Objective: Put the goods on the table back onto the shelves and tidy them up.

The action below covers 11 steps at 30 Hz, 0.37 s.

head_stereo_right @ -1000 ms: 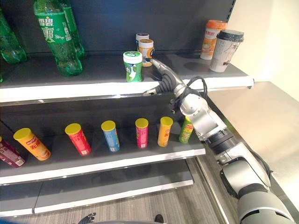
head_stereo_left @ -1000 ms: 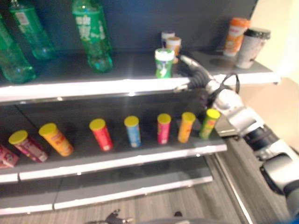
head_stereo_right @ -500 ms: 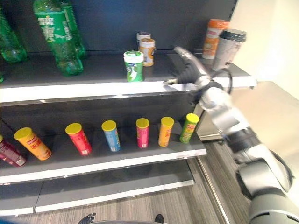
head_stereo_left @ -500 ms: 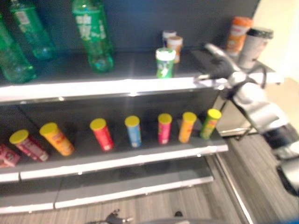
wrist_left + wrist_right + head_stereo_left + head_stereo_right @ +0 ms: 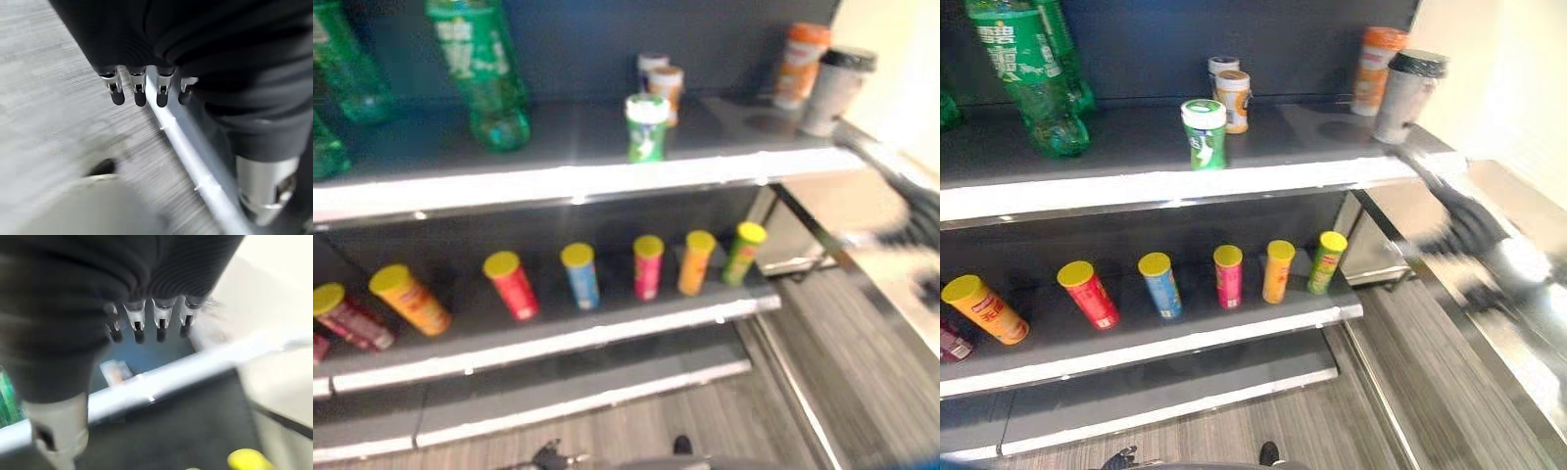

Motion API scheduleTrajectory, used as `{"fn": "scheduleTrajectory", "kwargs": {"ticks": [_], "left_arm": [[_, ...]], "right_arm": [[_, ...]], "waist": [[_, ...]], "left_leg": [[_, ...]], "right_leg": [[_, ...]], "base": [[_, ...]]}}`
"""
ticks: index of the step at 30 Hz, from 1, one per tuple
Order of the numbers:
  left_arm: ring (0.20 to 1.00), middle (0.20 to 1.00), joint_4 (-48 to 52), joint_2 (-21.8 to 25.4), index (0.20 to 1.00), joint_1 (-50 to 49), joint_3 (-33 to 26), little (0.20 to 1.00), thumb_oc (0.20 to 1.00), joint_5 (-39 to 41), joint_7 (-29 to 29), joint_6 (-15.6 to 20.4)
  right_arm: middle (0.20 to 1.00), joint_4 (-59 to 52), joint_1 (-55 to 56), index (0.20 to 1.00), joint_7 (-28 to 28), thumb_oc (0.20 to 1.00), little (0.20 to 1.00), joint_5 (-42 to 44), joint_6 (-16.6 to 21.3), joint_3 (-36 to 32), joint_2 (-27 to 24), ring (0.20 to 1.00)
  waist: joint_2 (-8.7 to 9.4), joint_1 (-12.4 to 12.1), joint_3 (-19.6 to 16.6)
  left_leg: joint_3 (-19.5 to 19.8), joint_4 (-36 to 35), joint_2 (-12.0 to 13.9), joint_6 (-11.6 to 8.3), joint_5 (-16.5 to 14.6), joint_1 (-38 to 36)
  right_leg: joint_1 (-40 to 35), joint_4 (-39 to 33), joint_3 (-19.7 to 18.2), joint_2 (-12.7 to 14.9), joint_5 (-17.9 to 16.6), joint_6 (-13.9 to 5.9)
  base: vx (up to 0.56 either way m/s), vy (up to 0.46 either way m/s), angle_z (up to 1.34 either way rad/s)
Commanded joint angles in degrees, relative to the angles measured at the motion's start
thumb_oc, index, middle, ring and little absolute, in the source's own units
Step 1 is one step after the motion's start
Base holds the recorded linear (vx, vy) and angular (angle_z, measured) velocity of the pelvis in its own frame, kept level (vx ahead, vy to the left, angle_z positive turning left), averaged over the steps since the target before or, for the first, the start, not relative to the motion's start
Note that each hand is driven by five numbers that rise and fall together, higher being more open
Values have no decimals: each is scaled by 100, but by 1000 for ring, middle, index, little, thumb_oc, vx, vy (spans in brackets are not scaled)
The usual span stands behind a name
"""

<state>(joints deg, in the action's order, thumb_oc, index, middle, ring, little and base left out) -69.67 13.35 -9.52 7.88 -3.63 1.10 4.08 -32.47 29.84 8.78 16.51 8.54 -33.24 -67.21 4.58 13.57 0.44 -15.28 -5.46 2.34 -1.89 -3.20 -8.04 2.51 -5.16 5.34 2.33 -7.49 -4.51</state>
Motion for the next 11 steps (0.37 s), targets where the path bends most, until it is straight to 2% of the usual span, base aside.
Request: {"fn": "scheduleTrajectory", "kwargs": {"ticks": [1,2,3,4,5,6,7,8,11], "left_arm": [[1000,1000,-209,-178,1000,497,219,1000,1000,-99,-119,204],[1000,1000,-174,-213,1000,436,245,1000,1000,-93,-242,242],[1000,1000,-66,-222,1000,338,345,1000,1000,-150,-385,264],[1000,1000,75,-141,1000,164,485,1000,1000,-222,-514,317],[1000,1000,204,-72,1000,122,619,1000,1000,-298,-525,350],[1000,1000,292,-44,1000,82,785,1000,1000,-290,-572,331],[1000,1000,262,-1,1000,211,938,1000,1000,-277,-429,250],[1000,1000,91,-21,1000,324,1027,1000,1000,-275,-280,228],[1000,1000,89,-16,1000,330,1023,1000,1000,-275,-280,229]], "right_arm": [[1000,495,-1154,1000,405,1000,1000,774,248,632,131,1000],[1000,484,-609,1000,754,1000,1000,1060,102,1003,521,1000],[1000,922,1,1000,1113,1000,1000,916,-247,1917,1256,1000],[1000,1517,69,1000,1479,1000,1000,1109,-507,2639,1488,1000],[1000,2285,-162,1000,1479,1000,1000,1156,-635,3252,1734,1000],[1000,3622,-775,1000,1186,1000,1000,1254,-781,3983,2332,1000],[1000,6045,-1931,1000,357,1000,1000,1146,-827,4644,3679,1000],[1000,7576,-2469,1000,33,1000,1000,1201,-853,4722,4484,1000],[1000,7586,-2479,1000,34,1000,1000,1200,-847,4724,4492,1000]], "waist": [[94,-299,68],[61,-291,126],[-8,-297,171],[-30,-362,208],[-36,-418,209],[-68,-528,238],[-117,-656,272],[-136,-741,285],[-126,-737,273]], "left_leg": [[-175,46,128,-200,-371,-194],[-180,46,133,-203,-376,-203],[-141,46,103,-207,-333,-133],[-85,46,90,-212,-316,-115],[-51,46,77,-218,-304,-81],[-9,46,49,-220,-280,-59],[59,46,24,-191,-253,-24],[116,46,16,-163,-257,-36],[117,46,9,-162,-244,-12]], "right_leg": [[-254,16,36,480,157,-490],[-269,19,45,484,155,-501],[-246,28,85,528,159,-502],[-257,32,145,559,150,-517],[-263,24,188,578,148,-524],[-279,22,221,593,162,-523],[-291,24,256,614,163,-513],[-309,16,275,624,149,-500],[-286,16,275,631,141,-499]], "base": [[-16,3,-25],[-80,19,3],[-121,38,19],[-120,42,28],[-82,45,30],[-74,34,26],[-62,17,25],[-42,0,13],[-4,-3,85]]}}
